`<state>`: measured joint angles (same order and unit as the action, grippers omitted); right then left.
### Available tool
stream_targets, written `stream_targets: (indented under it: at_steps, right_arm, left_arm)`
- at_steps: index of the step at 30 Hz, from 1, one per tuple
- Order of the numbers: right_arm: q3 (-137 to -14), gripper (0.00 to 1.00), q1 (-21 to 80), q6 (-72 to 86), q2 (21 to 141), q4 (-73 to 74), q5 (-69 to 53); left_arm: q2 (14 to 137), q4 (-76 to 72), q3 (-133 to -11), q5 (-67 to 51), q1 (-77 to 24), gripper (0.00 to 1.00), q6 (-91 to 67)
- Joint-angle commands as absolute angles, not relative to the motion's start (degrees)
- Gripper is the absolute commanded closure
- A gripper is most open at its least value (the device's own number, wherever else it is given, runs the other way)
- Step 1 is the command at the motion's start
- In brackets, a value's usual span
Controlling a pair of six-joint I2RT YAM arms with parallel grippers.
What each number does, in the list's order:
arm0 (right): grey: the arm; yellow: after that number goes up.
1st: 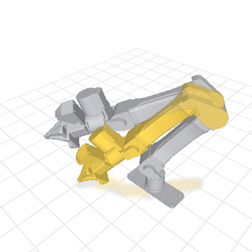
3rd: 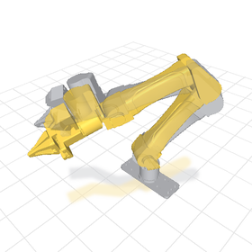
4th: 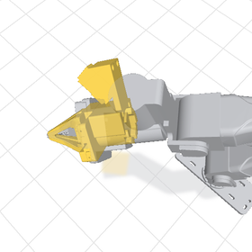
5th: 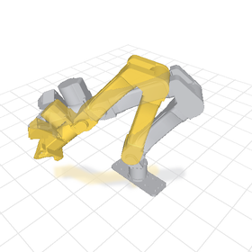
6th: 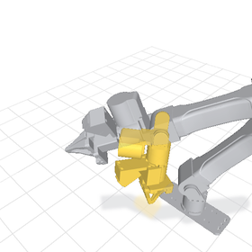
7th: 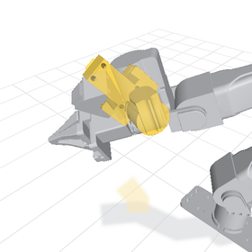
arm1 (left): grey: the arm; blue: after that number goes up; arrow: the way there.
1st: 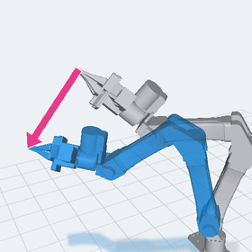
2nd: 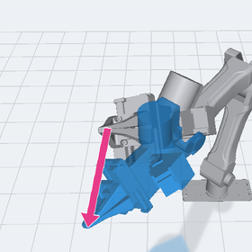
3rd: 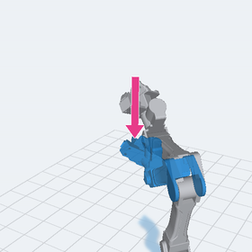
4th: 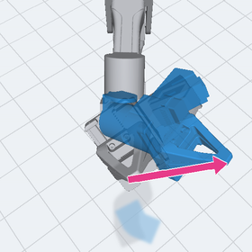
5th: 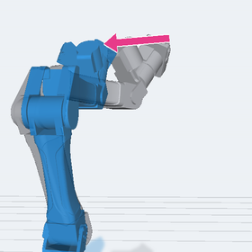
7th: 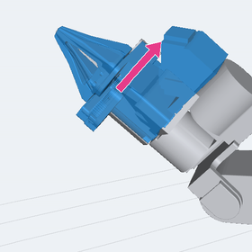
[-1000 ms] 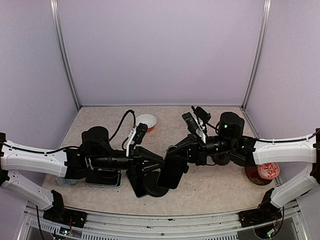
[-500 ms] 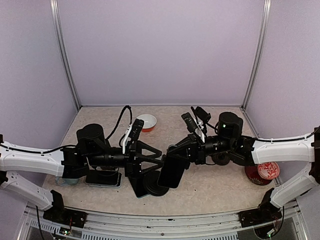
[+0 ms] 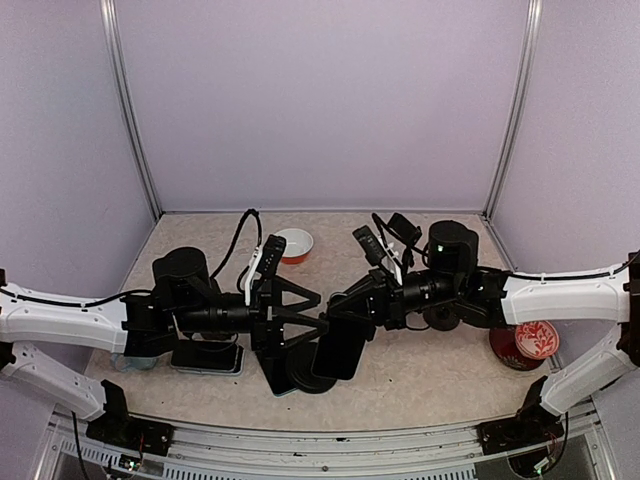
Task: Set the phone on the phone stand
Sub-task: Install the phone onto the phone stand.
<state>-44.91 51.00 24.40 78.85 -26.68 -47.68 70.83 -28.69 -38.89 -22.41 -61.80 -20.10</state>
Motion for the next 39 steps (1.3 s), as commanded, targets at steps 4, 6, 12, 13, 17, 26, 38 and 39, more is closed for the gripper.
stream_targets:
  at_steps: [4, 6, 12, 13, 17, 26, 38, 39]
  right_arm:
    - [-49.69, 0.94, 54.09, 22.51, 79.07, -15.95, -41.17]
    - [-51.16, 0.93, 55.21, 21.44, 79.46, -13.66, -39.04]
    - [-54.55, 0.91, 57.75, 20.86, 81.03, -10.39, -34.44]
    - [-55.21, 0.91, 57.95, 20.83, 81.42, -9.51, -32.85]
    - [-56.92, 0.93, 58.28, 20.91, 81.32, -6.40, -25.97]
    - [-58.97, 0.93, 57.95, 19.27, 75.02, -2.65, -16.52]
    - [-58.40, 0.91, 57.16, 19.99, 74.25, -2.64, -15.00]
    - [-58.29, 0.89, 57.18, 20.08, 74.33, -2.77, -15.15]
  left_arm:
    - [67.98, -29.49, -38.38, -19.85, -61.70, 0.11, -20.00]
    - [66.97, -29.53, -37.65, -18.56, -61.70, 0.11, -20.11]
    - [63.45, -29.42, -35.24, -15.15, -61.57, 0.11, -20.54]
    - [62.84, -29.48, -34.84, -14.54, -61.53, 0.11, -20.63]
    - [61.35, -29.66, -33.47, -13.09, -61.44, 0.11, -20.84]
    - [59.80, -30.53, -31.42, -11.56, -61.29, 0.11, -20.83]
    - [59.79, -31.29, -30.68, -11.41, -61.34, 0.11, -22.67]
    - [59.73, -31.22, -30.60, -11.28, -61.35, 0.11, -22.66]
